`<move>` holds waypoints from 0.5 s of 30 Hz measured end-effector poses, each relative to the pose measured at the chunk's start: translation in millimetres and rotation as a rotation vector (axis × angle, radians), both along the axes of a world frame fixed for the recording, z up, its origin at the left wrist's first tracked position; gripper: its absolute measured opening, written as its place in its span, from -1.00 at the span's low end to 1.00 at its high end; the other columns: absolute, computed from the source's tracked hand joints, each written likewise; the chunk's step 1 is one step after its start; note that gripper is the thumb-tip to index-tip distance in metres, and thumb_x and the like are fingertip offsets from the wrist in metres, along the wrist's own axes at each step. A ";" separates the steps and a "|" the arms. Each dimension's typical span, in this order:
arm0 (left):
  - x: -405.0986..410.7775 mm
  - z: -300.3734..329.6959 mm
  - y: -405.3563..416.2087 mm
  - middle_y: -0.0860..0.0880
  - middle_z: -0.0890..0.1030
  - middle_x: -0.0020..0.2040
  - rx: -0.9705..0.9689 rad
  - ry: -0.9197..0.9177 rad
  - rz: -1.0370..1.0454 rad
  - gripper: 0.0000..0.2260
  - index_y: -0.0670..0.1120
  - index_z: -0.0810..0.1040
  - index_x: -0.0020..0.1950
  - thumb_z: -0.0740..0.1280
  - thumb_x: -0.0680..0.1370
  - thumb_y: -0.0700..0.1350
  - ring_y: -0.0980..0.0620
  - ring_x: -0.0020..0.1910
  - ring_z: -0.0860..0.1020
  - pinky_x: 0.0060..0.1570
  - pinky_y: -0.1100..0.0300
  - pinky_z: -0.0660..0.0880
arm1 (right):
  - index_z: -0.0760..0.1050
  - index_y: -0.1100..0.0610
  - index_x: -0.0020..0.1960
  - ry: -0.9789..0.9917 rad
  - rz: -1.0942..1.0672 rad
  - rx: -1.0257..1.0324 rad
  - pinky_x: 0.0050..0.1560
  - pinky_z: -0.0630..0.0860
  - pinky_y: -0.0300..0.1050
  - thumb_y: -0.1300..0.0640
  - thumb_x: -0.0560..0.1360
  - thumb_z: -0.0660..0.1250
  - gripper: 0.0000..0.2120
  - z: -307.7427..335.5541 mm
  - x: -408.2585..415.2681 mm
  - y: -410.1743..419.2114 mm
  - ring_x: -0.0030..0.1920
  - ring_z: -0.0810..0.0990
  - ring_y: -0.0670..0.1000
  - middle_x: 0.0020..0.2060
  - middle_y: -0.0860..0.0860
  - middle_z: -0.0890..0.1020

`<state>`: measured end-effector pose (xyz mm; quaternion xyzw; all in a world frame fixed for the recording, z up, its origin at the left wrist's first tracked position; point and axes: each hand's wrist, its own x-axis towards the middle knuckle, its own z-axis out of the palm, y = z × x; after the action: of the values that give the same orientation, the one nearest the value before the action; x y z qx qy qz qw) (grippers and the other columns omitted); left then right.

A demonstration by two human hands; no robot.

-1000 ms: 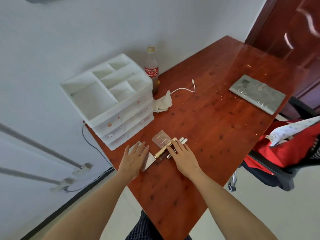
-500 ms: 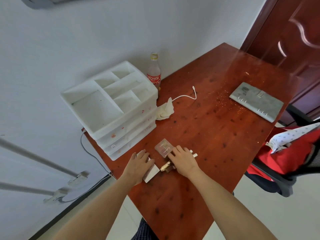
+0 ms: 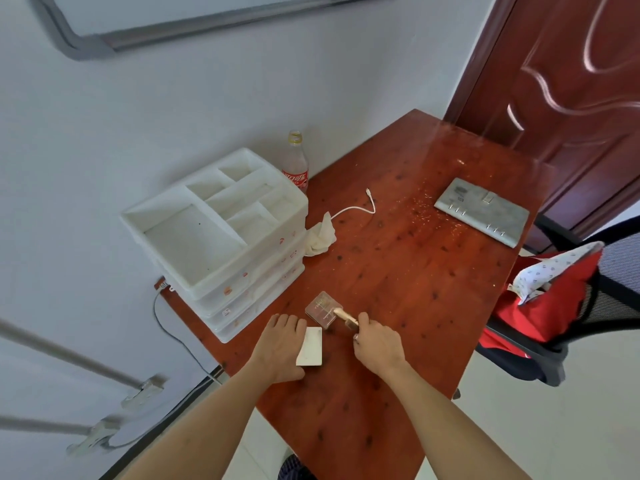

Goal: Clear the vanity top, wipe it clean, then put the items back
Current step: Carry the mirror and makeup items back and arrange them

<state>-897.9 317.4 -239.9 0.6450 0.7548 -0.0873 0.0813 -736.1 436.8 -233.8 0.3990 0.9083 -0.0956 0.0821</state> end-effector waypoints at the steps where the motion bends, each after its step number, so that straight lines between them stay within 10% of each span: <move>1: 0.8 2.3 2.3 -0.06 0.41 0.21 0.009 0.005 0.007 -0.36 -0.09 0.27 0.32 0.33 0.35 0.18 -0.05 0.15 0.38 0.23 0.09 0.28 | 0.31 0.15 0.19 0.018 -0.061 0.001 -0.10 0.47 -0.02 0.10 0.55 0.15 -0.76 2.4 0.7 0.4 -0.01 0.60 0.14 0.03 0.08 0.59; 15: 25.3 73.3 -43.8 -0.02 0.49 0.10 0.331 0.025 0.485 -0.38 -0.10 0.34 0.19 0.14 0.42 0.39 -0.02 0.03 0.49 -0.14 0.15 0.44 | 0.36 0.12 0.14 0.183 0.119 0.127 -0.12 0.47 -0.08 -0.08 0.54 0.17 -0.69 65.4 -23.3 -22.3 0.01 0.62 0.13 -0.01 0.06 0.63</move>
<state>-872.6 273.6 -166.6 0.4489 0.8919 0.0513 -0.0158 -759.4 414.5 -168.5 0.3385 0.9382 -0.0691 -0.0211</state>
